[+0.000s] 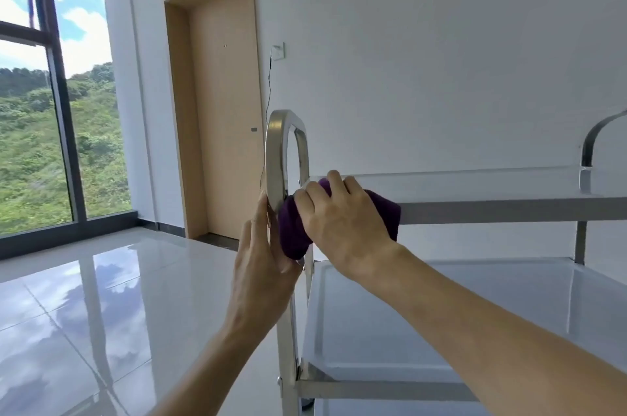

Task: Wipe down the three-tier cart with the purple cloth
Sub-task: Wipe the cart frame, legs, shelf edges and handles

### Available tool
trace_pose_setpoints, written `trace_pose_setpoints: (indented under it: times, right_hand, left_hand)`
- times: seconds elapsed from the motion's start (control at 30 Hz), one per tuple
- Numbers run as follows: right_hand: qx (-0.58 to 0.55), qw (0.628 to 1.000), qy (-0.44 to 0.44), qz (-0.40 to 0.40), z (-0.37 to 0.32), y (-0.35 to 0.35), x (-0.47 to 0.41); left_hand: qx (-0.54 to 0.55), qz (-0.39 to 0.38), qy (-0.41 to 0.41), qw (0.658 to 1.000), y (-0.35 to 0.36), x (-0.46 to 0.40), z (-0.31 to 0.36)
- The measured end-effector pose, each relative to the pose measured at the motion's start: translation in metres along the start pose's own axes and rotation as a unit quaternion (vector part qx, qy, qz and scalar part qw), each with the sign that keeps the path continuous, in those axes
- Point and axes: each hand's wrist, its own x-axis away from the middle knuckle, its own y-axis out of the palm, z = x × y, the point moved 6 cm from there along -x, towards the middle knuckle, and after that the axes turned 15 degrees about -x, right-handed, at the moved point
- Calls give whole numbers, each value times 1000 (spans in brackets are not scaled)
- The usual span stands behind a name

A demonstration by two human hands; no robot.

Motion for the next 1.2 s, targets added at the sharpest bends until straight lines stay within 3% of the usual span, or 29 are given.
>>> trace_pose_setpoints:
  times: [0.2,0.33,0.43,0.73,1.0,1.2]
  right_hand:
    - [70,993,43,81,88,0,57]
    - [79,987,111,79,140,2,91]
    - [93,986,136,42,126,3,77]
    - [-6,1000,2,-30,3,23,-29]
    - [-13,999,-41,14,24,34,-26]
    - [13,998,4,53,92,43,15]
  left_hand:
    - [-19,-6,9,1000,2,-4,-8]
    - [-8,-9,16,1000,4,-6,-8]
    - [-13,0,6,1000,6,-10,-10]
    - [-45,1,51,998,3,-22,-15]
    - [-31,-28,12,999,14,-33,-37]
    - [-29,-44,-15,998,31,-41,-46]
